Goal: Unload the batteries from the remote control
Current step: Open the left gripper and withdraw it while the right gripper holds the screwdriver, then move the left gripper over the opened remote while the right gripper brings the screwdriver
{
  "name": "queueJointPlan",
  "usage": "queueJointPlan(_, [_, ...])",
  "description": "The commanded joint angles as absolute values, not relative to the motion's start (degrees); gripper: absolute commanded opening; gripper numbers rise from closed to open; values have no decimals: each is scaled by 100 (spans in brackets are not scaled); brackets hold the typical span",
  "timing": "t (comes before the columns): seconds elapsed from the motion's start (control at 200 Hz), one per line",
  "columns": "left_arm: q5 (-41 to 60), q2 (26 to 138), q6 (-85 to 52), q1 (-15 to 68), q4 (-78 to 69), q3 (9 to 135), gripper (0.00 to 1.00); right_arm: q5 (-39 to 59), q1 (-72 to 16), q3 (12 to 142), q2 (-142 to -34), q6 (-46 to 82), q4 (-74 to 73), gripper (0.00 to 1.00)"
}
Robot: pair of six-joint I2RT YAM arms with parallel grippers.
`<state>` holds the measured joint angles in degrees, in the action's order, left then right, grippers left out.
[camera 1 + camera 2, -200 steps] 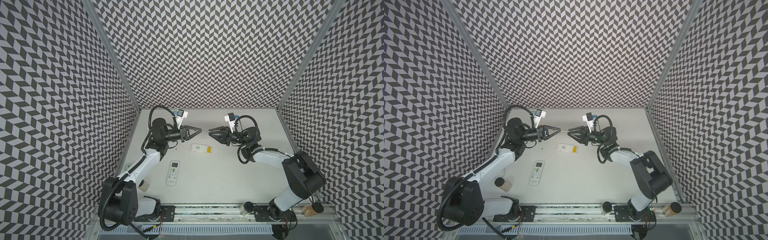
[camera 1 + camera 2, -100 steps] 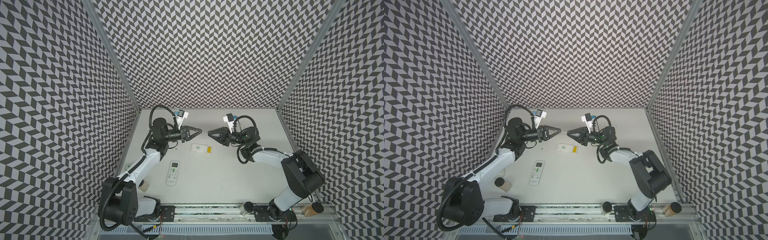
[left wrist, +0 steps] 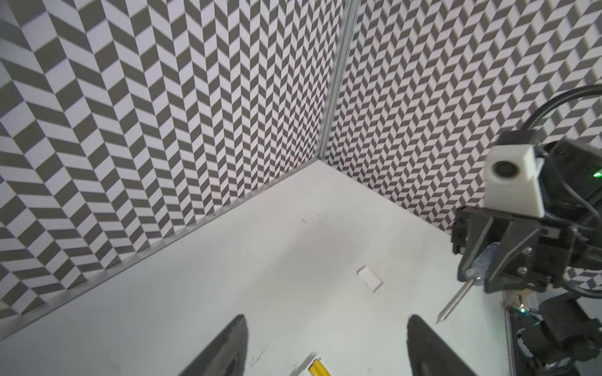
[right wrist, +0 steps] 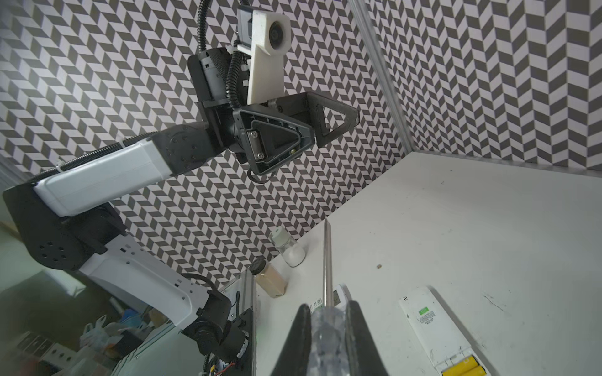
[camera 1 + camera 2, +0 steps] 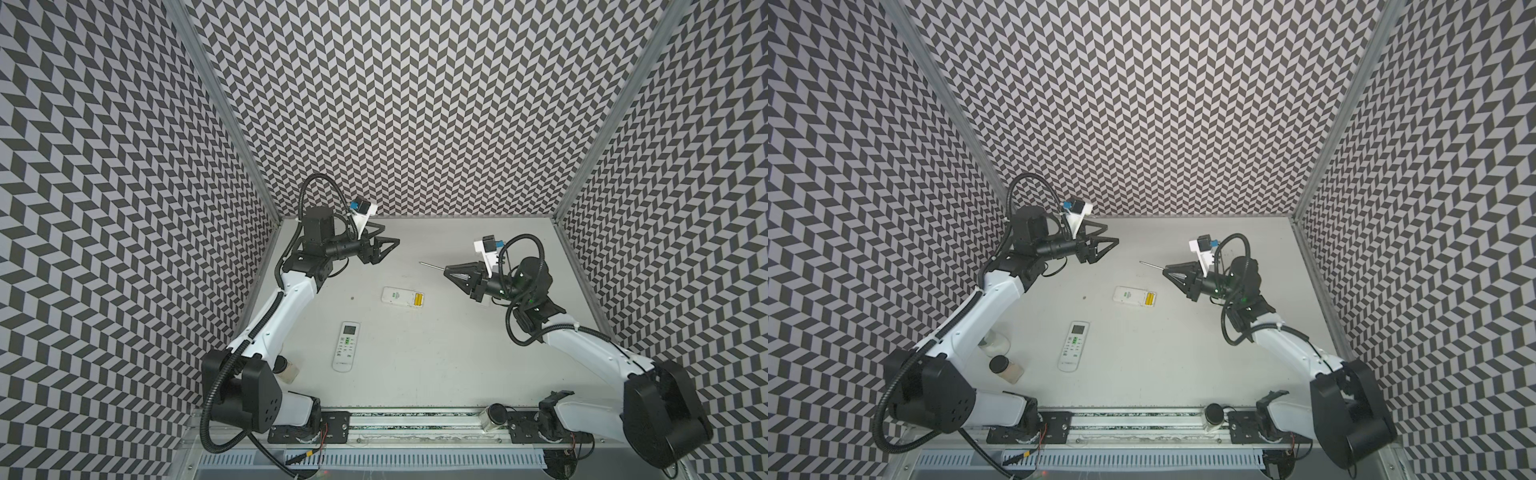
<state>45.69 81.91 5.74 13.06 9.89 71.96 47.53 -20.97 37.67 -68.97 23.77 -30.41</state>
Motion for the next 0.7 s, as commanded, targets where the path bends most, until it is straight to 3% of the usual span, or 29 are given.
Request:
queueJointPlan(0.0, [4315,8371,2365,1399,1858,7396,87,4205,-2039,3457,-6310,1761,-2106,0])
queueJointPlan(0.095, [4245,8630,3606,1649,2624,7735,92,3858,-2041,3245,-5824,1655,-1598,0])
queueJointPlan(0.26, [3236,8995,5250,2361,3489,7819,97,3351,-2043,2880,-4879,1564,-844,0])
queueJointPlan(0.426, [2810,9536,5856,2629,3897,7888,100,2837,-2040,2533,-4227,1275,-450,0])
queueJointPlan(0.696, [2892,10347,6257,2711,3935,7968,100,2523,-2047,2391,-4250,1309,-353,0])
